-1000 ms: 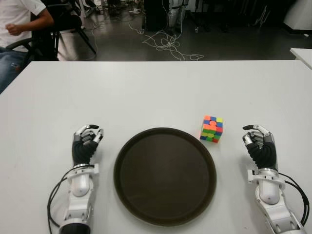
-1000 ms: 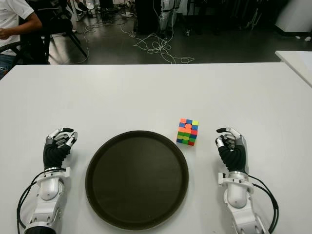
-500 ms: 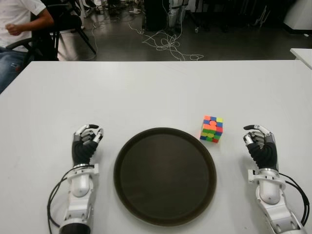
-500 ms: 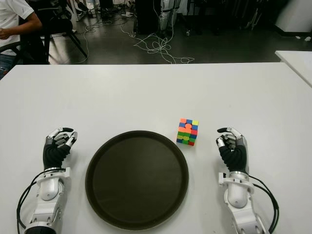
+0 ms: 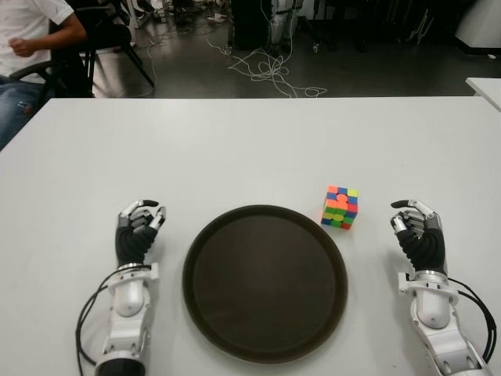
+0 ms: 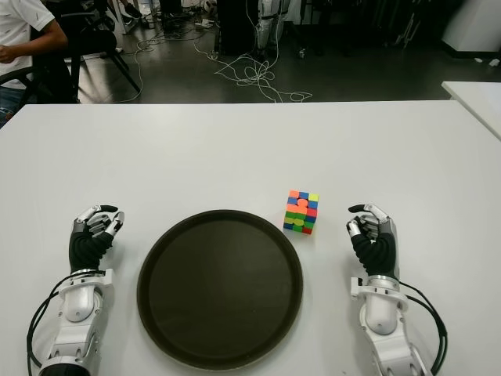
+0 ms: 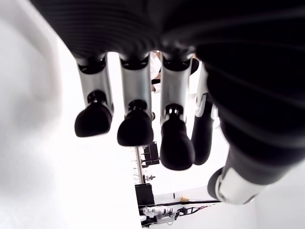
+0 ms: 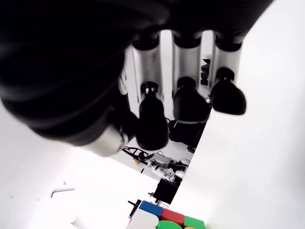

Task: Pick up the Rubik's Cube and put it in the plate

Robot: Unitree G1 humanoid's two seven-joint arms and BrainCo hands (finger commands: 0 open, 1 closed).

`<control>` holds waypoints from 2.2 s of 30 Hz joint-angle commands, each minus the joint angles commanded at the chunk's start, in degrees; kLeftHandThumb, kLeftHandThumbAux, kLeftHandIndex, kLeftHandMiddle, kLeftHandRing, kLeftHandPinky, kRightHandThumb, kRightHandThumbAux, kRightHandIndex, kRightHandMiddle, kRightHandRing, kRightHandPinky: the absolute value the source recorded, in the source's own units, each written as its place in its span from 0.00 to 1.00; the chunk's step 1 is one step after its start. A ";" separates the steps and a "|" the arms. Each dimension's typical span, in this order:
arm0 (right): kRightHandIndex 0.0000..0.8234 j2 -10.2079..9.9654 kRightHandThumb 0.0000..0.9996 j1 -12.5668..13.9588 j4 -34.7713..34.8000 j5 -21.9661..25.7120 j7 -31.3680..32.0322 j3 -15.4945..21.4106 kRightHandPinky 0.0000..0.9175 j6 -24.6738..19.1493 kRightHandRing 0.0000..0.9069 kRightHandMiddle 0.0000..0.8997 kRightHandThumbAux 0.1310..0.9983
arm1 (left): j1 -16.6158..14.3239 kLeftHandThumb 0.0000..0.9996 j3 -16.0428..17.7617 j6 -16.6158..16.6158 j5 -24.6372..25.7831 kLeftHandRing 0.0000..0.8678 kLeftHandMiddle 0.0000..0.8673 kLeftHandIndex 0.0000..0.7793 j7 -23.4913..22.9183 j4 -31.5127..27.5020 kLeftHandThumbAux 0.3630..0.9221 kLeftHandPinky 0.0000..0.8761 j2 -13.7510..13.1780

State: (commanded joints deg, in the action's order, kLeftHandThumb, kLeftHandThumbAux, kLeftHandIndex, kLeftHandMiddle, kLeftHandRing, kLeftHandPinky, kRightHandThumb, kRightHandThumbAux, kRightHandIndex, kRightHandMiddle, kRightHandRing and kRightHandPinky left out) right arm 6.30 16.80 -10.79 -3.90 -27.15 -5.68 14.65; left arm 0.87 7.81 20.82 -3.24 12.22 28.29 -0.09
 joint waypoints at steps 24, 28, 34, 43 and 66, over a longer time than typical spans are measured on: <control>0.53 -0.45 0.69 0.31 1.84 2.20 0.02 0.43 0.87 -1.78 0.88 0.86 0.69 | -0.13 0.70 0.04 1.34 0.30 0.92 0.90 0.57 -0.06 0.45 0.62 0.89 0.32; 0.52 0.65 0.68 -0.19 1.01 -0.30 -0.79 -0.26 0.61 -0.73 0.64 0.63 0.69 | -0.30 0.70 0.33 0.91 1.03 0.92 0.90 0.56 -0.43 0.67 0.62 0.89 0.40; 0.13 3.47 0.21 -1.02 -0.89 -4.07 0.46 -1.58 0.15 2.36 0.18 0.18 0.68 | -0.41 0.70 -0.01 0.65 0.67 0.89 0.88 0.56 -0.44 1.02 0.63 0.86 -0.03; 0.00 6.40 0.09 -1.65 -4.14 -5.85 3.84 -2.49 0.00 7.57 0.01 0.01 0.56 | -0.76 0.34 -1.53 10.19 -0.72 0.28 0.27 0.27 -2.68 4.24 0.68 0.23 -2.07; 0.00 5.88 0.05 -3.29 -10.41 -6.49 4.89 -0.63 0.00 16.17 0.00 0.00 0.47 | -4.42 0.02 -2.90 25.05 -3.88 0.00 0.00 0.00 0.81 15.54 0.72 0.00 -4.45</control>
State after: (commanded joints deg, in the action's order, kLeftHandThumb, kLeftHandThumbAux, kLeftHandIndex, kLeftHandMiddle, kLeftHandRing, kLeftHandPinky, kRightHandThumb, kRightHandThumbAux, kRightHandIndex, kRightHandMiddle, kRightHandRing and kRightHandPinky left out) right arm 12.18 13.51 -21.20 -10.39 -22.26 -6.31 30.82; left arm -3.55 4.91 45.86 -7.13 13.04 43.83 -4.53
